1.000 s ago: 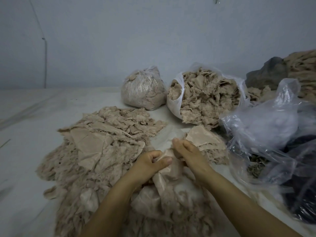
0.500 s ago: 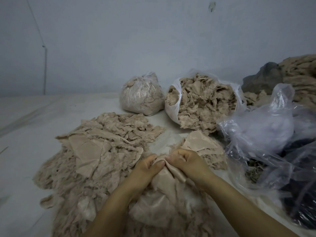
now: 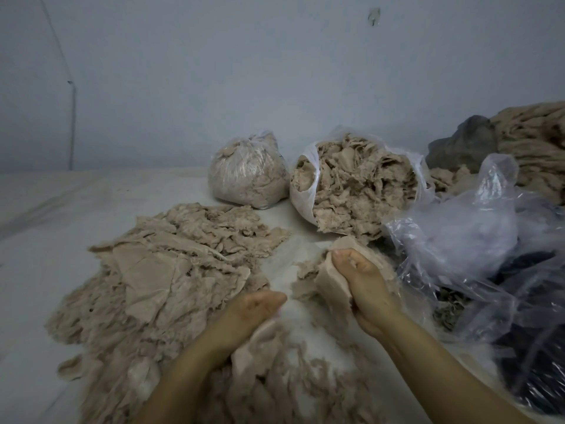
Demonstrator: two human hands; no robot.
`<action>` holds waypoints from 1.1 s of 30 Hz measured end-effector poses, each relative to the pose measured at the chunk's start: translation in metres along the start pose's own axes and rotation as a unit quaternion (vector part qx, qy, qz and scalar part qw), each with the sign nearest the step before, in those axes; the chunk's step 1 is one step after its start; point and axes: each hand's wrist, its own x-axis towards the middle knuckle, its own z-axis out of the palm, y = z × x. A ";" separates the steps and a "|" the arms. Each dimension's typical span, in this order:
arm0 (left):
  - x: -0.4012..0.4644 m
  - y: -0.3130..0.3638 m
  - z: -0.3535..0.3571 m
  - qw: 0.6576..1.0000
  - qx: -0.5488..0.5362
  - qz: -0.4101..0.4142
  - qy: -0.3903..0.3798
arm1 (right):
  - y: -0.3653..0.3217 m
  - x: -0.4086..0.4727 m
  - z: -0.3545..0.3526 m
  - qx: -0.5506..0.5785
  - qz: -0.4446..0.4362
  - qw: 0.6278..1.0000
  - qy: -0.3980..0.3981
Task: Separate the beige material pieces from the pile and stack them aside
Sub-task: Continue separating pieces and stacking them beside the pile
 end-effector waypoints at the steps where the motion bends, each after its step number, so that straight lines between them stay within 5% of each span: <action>1: 0.001 0.001 0.003 0.999 0.021 -0.012 -0.037 | 0.001 -0.002 0.003 0.007 0.006 1.000 -0.017; 5: 0.004 0.001 0.009 0.990 0.117 -0.025 -0.078 | -0.004 0.001 0.006 -0.008 0.014 0.999 -0.033; 10: 0.004 0.005 0.006 0.997 0.075 -0.010 -0.001 | -0.025 0.055 -0.021 -0.035 -0.028 0.992 0.121; 14: 0.007 0.007 0.011 0.998 0.029 0.006 0.047 | -0.004 0.077 -0.058 -0.361 -0.022 0.914 0.183; 17: 0.011 0.002 0.017 0.998 0.025 0.000 0.049 | 0.016 0.061 -0.060 -0.430 -0.033 0.884 0.179; 21: 0.017 -0.002 0.025 0.999 0.023 0.007 0.047 | 0.037 0.017 -0.032 -0.385 -0.139 0.909 0.077; 24: 0.020 -0.002 0.028 0.998 0.013 0.029 0.045 | 0.048 -0.007 -0.005 -0.290 -0.097 0.951 -0.048; 29: 0.020 -0.006 0.026 0.997 0.067 0.005 0.042 | 0.032 0.045 -0.020 -0.333 -0.160 0.921 0.121; 33: 0.021 -0.007 0.022 0.995 0.091 0.001 0.026 | 0.020 0.103 -0.055 -0.473 -0.011 0.859 0.196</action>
